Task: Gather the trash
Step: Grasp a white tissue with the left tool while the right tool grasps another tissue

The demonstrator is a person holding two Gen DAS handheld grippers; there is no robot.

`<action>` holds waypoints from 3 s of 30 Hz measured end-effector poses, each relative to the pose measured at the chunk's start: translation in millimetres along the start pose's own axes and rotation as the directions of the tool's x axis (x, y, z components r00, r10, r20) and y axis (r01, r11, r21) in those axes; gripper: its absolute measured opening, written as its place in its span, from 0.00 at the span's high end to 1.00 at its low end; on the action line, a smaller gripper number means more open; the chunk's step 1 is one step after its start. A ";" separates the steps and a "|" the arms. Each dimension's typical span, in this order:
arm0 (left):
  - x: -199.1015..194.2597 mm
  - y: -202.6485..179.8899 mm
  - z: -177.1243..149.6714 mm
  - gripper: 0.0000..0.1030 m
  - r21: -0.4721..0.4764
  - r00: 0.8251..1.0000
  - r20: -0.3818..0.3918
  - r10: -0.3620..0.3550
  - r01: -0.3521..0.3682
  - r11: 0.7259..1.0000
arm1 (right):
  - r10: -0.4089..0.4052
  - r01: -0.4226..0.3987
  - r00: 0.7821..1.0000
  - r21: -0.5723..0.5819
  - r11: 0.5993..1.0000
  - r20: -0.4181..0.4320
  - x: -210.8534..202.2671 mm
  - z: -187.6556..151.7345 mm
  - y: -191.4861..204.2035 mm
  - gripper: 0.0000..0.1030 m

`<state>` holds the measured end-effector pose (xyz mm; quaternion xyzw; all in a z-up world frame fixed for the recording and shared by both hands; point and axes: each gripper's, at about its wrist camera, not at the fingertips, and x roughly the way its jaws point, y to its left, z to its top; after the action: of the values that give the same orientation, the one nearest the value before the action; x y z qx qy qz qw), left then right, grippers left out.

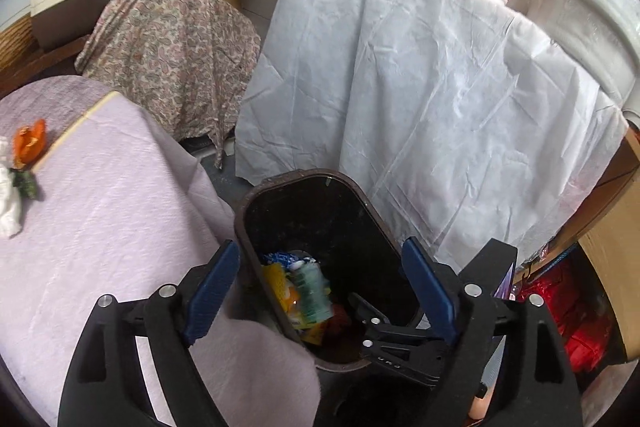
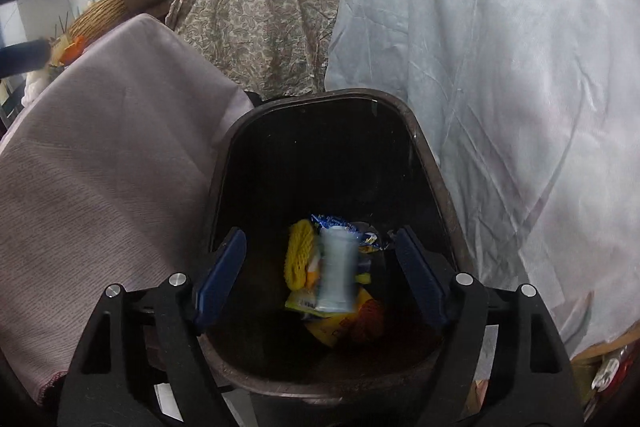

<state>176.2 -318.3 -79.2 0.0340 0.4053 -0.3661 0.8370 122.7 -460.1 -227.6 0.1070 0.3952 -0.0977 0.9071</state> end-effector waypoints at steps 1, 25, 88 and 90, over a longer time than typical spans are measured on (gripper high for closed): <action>-6.1 3.0 -1.2 0.19 0.001 1.000 0.010 0.008 -0.008 1.000 | 0.000 0.000 1.000 0.007 1.000 0.002 -3.5 -1.5 1.5 0.25; -160.4 150.0 -61.2 0.10 -0.157 0.942 0.160 0.295 -0.271 0.950 | 0.337 -0.310 0.932 -0.186 0.932 0.135 -113.9 60.5 139.5 0.25; -73.2 233.7 10.2 0.31 -0.049 0.856 -0.011 0.517 -0.517 0.854 | 0.437 -0.394 0.899 -0.398 0.828 0.020 -97.6 109.7 259.9 0.75; -62.1 240.8 14.2 0.37 -0.040 0.854 -0.030 0.520 -0.520 0.853 | 0.437 -0.395 0.899 -0.390 0.832 0.022 -100.3 105.7 253.5 0.75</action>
<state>314.6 -111.3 -83.7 0.1262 0.3970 -0.1166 0.9016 195.5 -236.7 -53.7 0.0093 0.3229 0.1740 0.9303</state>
